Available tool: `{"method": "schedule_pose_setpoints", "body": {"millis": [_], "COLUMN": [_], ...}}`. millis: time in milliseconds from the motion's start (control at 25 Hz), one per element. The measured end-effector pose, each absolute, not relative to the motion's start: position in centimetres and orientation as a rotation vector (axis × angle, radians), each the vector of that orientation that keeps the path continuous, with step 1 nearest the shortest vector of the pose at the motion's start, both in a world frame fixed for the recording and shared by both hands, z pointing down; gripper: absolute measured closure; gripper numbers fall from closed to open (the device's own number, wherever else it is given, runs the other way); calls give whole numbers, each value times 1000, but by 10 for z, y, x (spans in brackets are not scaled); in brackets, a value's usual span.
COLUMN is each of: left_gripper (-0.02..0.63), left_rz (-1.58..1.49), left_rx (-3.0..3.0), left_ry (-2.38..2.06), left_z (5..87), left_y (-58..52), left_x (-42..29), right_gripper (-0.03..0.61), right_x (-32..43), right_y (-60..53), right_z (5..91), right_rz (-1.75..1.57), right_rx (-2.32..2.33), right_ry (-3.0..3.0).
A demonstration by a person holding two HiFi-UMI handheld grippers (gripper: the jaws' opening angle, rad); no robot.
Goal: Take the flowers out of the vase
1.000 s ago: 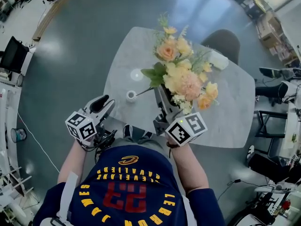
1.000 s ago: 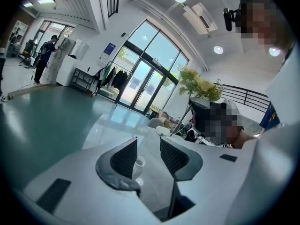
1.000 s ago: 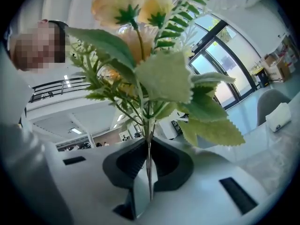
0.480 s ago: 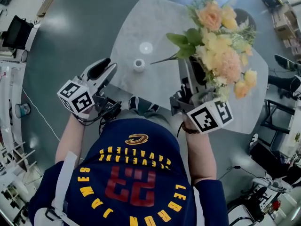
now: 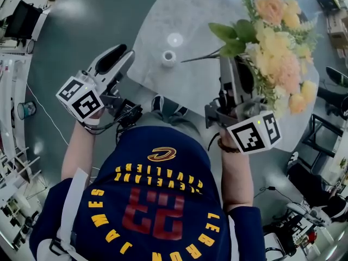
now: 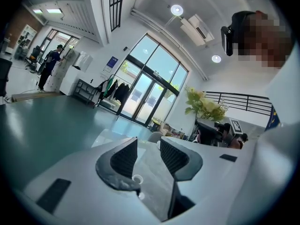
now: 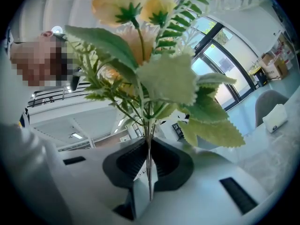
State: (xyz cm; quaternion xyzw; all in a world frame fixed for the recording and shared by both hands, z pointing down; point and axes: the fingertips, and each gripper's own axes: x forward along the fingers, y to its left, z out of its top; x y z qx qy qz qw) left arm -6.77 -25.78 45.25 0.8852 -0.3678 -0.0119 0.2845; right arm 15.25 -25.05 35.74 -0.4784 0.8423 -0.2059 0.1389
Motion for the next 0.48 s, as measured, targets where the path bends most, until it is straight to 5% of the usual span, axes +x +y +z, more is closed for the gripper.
{"method": "schedule_pose_setpoints", "body": {"millis": [480], "left_gripper": [460], "left_rz": [-95], "left_rx": [2361], "left_ry": [-1033], "left_z": [431], "left_y": [-268], "left_x": [-85], "right_gripper": [543], "right_x": [147], "right_y": [-249], "right_z": [354], "right_rz": [-592], "right_rx": [-1337], "right_ry": [2459]}}
